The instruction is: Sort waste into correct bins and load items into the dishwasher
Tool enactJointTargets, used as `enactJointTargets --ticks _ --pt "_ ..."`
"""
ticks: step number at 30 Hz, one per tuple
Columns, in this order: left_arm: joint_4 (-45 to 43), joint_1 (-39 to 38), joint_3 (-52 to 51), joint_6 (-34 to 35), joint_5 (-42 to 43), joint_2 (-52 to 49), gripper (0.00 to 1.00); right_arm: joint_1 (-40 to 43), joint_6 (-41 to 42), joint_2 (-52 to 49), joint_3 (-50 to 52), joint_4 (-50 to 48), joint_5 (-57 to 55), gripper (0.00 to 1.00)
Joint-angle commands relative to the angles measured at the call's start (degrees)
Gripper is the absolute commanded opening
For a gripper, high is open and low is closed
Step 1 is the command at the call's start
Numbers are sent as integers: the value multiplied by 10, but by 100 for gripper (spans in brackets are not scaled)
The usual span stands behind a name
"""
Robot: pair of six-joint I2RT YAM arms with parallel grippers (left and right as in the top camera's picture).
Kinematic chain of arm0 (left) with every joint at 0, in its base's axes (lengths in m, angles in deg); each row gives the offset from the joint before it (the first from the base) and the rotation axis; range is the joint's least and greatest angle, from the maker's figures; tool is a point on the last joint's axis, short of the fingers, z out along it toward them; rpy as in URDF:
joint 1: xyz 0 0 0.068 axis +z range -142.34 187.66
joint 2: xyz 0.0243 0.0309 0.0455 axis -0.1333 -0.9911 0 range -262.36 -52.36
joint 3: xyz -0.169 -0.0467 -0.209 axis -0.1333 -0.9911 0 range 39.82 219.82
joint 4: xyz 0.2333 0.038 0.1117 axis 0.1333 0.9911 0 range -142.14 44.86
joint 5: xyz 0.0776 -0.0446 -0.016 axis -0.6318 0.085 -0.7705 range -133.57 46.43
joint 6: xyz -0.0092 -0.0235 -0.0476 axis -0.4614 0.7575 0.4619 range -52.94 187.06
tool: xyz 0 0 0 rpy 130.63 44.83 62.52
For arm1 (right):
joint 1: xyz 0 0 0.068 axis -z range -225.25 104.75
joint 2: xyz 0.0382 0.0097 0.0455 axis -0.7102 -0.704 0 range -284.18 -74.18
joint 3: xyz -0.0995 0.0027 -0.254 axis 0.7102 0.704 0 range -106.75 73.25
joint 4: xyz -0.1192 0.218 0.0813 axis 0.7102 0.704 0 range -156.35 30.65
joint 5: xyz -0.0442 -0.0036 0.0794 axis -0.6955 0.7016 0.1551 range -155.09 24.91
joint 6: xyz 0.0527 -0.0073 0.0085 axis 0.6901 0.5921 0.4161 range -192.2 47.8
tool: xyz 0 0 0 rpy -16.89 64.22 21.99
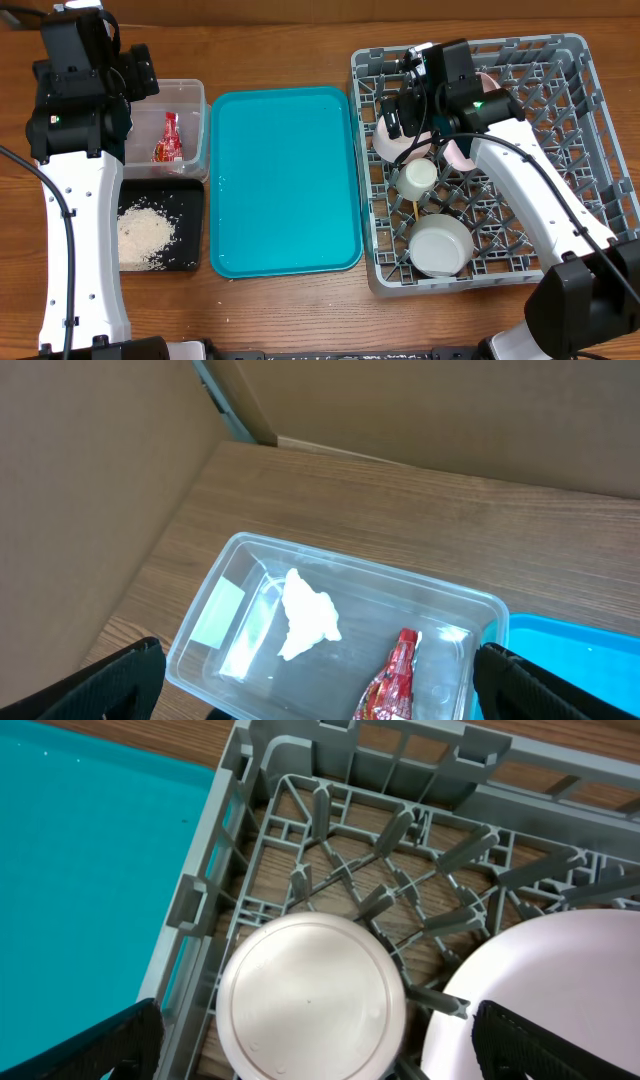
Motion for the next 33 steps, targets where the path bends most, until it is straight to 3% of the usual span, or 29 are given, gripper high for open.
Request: enactJointTargets --ticks 1,11,33 --pt "-2 -1 8 6 2 0 100 2 3 5 0 -2 5 100" --pt "-2 -1 8 6 2 0 100 4 3 82 0 -2 5 100" --pt "-2 -1 8 6 2 0 100 4 3 372 0 6 5 100"
